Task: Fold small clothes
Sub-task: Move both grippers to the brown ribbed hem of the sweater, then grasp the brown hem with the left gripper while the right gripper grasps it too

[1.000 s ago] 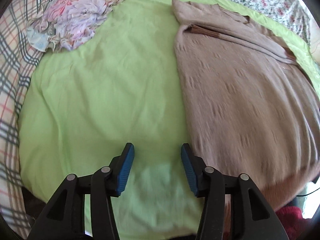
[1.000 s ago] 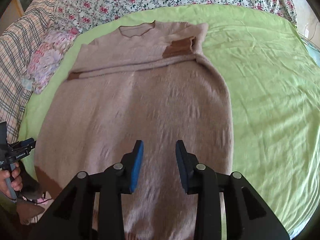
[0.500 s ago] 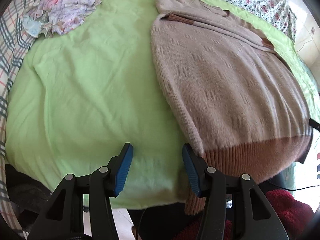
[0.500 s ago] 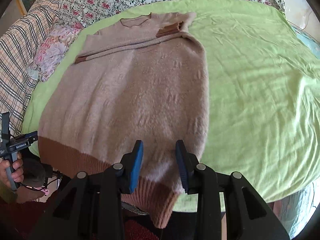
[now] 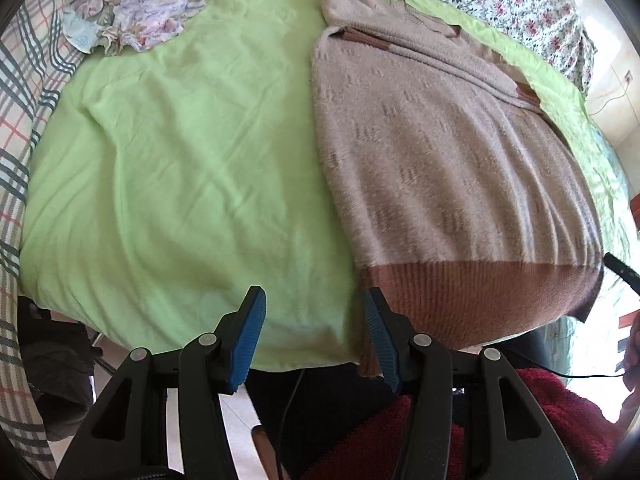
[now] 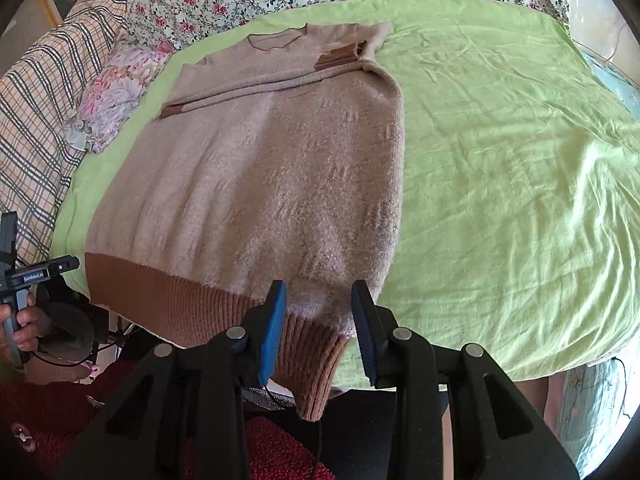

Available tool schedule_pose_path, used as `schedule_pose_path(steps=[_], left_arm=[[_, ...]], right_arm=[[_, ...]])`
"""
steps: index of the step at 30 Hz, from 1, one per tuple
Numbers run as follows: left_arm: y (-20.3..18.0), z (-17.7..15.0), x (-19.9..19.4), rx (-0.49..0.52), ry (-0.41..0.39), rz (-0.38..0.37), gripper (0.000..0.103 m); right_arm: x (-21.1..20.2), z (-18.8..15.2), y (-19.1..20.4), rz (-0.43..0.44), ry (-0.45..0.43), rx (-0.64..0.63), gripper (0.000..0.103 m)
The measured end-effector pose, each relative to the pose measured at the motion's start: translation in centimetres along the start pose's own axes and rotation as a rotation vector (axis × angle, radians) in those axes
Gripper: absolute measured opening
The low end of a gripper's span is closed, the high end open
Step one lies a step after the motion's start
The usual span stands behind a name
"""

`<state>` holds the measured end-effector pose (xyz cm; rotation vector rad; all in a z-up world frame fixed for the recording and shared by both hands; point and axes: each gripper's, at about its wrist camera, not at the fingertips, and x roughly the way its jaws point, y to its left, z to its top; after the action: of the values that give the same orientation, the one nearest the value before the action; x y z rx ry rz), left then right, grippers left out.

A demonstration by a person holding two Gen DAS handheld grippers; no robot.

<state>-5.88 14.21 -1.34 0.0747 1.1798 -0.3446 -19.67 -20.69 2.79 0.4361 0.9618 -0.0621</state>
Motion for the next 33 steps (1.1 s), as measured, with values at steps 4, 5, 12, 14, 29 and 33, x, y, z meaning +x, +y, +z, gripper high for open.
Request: schedule_pose_path(steps=[4,5,12,14,29,33], left_arm=[[-1.4,0.3,1.5,0.012,0.040,-0.009,0.053],[-1.7,0.4,2.0,0.009,0.051,-0.025,0.053],[-3.8,0.8,3.9,0.060,0.082,-0.041,0.054],[-3.8,0.8,3.8,0.073,0.071,-0.064,0.041],[-4.5,0.5,3.9,0.164,0.083,-0.072,0.010],[-5.1,0.5,3.2,0.196,0.050,-0.051,0.007]], right_arm=[[-0.1,-0.1,-1.4,0.013,0.008,0.026,0.035],[-0.1,-0.2,-1.7,0.019,0.011,0.037,0.035],[0.9,-1.0,-2.4,0.124,0.032,0.078,0.035],[1.2,-1.1,-2.3,0.153,0.036,0.076,0.035],[2.7,-2.5,0.8,0.159,0.169,-0.115,0.009],[1.9,-1.5,1.7,0.183,0.147,-0.171,0.008]])
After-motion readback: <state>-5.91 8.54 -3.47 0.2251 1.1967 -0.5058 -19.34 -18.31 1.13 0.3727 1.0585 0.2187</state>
